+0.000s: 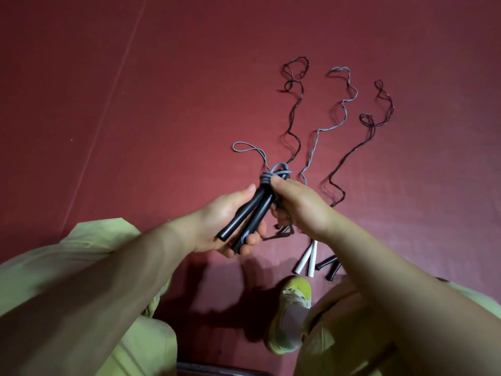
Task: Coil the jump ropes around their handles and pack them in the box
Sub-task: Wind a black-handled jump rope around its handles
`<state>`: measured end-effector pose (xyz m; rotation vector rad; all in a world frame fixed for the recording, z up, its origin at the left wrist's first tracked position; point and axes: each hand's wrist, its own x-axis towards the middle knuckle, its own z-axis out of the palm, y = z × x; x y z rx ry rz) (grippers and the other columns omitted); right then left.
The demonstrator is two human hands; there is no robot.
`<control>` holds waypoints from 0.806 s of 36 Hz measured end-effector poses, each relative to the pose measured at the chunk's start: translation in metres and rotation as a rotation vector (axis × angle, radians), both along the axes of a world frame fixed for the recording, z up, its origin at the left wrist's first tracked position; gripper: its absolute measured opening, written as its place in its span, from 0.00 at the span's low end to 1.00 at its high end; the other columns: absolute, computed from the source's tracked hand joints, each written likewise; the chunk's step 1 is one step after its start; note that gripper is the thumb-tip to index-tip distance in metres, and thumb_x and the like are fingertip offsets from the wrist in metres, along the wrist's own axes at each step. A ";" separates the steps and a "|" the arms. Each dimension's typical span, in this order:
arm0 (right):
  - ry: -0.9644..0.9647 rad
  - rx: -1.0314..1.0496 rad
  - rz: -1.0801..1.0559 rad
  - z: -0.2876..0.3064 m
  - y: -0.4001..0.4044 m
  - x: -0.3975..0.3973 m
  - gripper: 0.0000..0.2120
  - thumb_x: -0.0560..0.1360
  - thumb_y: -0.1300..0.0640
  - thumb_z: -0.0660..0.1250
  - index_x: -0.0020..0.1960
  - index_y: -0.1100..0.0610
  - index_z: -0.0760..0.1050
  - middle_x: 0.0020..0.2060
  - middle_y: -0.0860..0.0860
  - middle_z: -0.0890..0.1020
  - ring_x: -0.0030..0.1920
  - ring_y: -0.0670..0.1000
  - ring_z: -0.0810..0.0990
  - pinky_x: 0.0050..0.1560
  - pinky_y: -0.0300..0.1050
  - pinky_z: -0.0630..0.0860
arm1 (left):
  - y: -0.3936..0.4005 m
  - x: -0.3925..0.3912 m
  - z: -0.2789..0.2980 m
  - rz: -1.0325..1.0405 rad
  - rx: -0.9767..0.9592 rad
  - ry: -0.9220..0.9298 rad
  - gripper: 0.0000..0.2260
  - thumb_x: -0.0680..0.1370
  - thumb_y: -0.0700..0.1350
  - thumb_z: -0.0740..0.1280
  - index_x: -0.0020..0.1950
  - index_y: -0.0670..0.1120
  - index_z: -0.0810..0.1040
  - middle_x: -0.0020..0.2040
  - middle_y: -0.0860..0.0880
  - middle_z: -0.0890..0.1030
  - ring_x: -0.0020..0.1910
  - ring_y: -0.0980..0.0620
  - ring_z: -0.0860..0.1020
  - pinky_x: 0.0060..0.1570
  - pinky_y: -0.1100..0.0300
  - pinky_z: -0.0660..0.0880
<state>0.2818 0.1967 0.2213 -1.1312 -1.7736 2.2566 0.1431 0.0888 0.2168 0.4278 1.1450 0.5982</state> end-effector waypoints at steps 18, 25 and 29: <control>-0.361 0.248 0.155 -0.003 -0.007 0.003 0.19 0.83 0.45 0.52 0.45 0.56 0.72 0.29 0.49 0.68 0.25 0.48 0.63 0.25 0.39 0.61 | 0.000 0.001 -0.019 -0.097 0.189 1.056 0.28 0.77 0.67 0.49 0.40 0.45 0.74 0.37 0.45 0.78 0.42 0.42 0.78 0.42 0.51 0.72; -0.394 0.217 0.162 -0.003 -0.007 0.004 0.25 0.80 0.37 0.51 0.48 0.57 0.74 0.30 0.49 0.66 0.27 0.48 0.60 0.28 0.41 0.58 | 0.001 -0.001 -0.019 -0.151 0.198 1.203 0.25 0.75 0.69 0.53 0.39 0.48 0.71 0.37 0.50 0.76 0.42 0.44 0.76 0.36 0.55 0.66; -0.410 0.170 0.112 -0.004 -0.009 0.003 0.30 0.77 0.31 0.51 0.46 0.57 0.74 0.29 0.48 0.65 0.26 0.47 0.60 0.27 0.40 0.57 | 0.002 0.001 -0.015 -0.139 0.203 1.201 0.22 0.75 0.67 0.56 0.43 0.49 0.72 0.39 0.51 0.76 0.44 0.44 0.76 0.38 0.54 0.68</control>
